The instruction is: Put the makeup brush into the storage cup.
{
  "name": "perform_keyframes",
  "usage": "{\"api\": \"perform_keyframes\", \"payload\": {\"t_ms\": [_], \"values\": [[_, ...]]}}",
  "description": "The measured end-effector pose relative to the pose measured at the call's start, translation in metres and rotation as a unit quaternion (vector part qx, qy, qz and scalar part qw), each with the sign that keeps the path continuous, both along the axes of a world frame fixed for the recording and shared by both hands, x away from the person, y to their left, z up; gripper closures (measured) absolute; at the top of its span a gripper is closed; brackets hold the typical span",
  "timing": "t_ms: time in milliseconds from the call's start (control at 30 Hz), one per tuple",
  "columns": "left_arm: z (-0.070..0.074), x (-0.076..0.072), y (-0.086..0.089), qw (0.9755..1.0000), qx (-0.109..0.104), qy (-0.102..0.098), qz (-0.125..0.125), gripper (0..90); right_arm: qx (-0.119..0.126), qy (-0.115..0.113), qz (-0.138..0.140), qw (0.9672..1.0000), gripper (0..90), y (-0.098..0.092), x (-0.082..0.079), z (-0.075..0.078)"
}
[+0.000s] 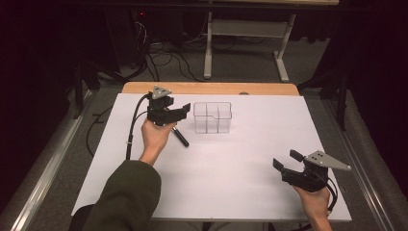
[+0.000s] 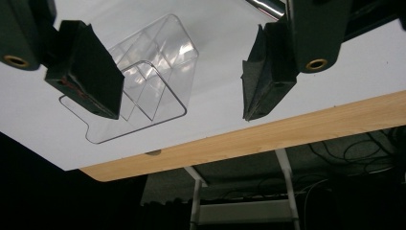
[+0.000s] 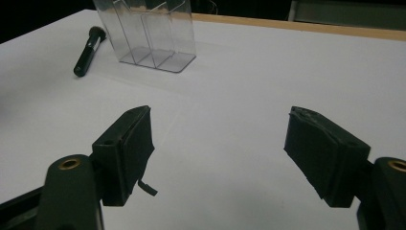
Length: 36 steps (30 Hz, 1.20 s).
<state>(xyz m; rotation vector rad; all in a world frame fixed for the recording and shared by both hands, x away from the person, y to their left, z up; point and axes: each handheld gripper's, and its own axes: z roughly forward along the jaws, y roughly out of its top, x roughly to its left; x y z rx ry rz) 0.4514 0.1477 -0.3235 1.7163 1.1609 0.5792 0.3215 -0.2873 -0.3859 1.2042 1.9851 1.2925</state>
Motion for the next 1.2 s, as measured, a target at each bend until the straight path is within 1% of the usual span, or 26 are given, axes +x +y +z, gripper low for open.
{"api": "perform_keyframes", "payload": {"t_ms": [67,300,400,467,500,533,600,633,767,800,833,867,967,1067,1133,1167,1200], "values": [[0.001,0.002,0.0,1.0,0.001,0.004,0.002,30.7,0.0,0.0,0.0,1.0,26.7,0.0,0.0,0.0],[0.003,0.005,-0.002,1.0,0.003,0.004,0.006,30.3,0.001,0.002,-0.001,1.0,26.8,0.0,0.0,0.0],[0.002,0.006,-0.002,0.9999,0.005,0.007,0.006,30.2,-0.001,0.001,0.001,1.0,26.8,0.0,0.0,0.0],[0.001,0.008,-0.002,0.9998,0.008,0.016,0.008,30.1,-0.002,0.0,0.002,1.0,26.9,0.0,0.0,0.0],[0.001,0.008,-0.002,0.9998,0.008,0.016,0.008,30.1,-0.002,0.0,0.002,1.0,26.9,0.0,0.0,0.0],[0.001,0.008,-0.002,0.9997,0.009,0.021,0.012,30.5,-0.002,0.001,0.002,1.0,26.9,0.0,0.0,0.0],[0.001,0.009,-0.001,0.9996,0.008,0.025,0.015,30.6,-0.003,0.0,0.002,1.0,26.9,0.0,0.0,0.0],[0.001,0.009,0.0,0.9994,0.012,0.027,0.016,30.7,-0.002,0.001,0.002,1.0,26.9,0.001,0.0,-0.001],[0.001,0.01,0.001,0.9991,0.013,0.034,0.022,30.8,-0.004,0.001,0.002,1.0,26.9,0.001,0.0,-0.001],[0.001,0.011,0.001,0.9987,0.017,0.039,0.026,30.9,-0.003,0.002,0.001,1.0,27.1,0.001,0.0,-0.001],[0.001,0.011,0.001,0.9987,0.017,0.039,0.026,30.8,-0.003,0.004,0.001,1.0,27.1,0.001,0.0,-0.001],[0.002,0.011,0.001,0.9983,0.026,0.044,0.028,30.8,-0.003,0.005,0.0,1.0,27.2,0.001,0.0,-0.001],[0.004,0.011,0.004,0.9981,0.02,0.049,0.033,30.8,-0.003,0.005,0.0,1.0,27.2,0.001,0.0,-0.001],[0.006,0.012,0.005,0.9975,0.026,0.053,0.038,30.7,-0.002,0.005,0.001,1.0,27.2,0.001,0.0,-0.001],[0.008,0.012,0.007,0.9965,0.026,0.066,0.043,30.5,-0.003,0.003,0.002,1.0,27.2,0.001,0.0,-0.001],[0.008,0.012,0.007,0.9965,0.026,0.066,0.043,30.3,-0.002,0.004,0.001,1.0,27.1,0.001,0.0,-0.001],[0.01,0.013,0.009,0.9959,0.029,0.072,0.047,30.3,-0.002,0.005,0.002,1.0,27.1,0.001,0.0,-0.001]]}}
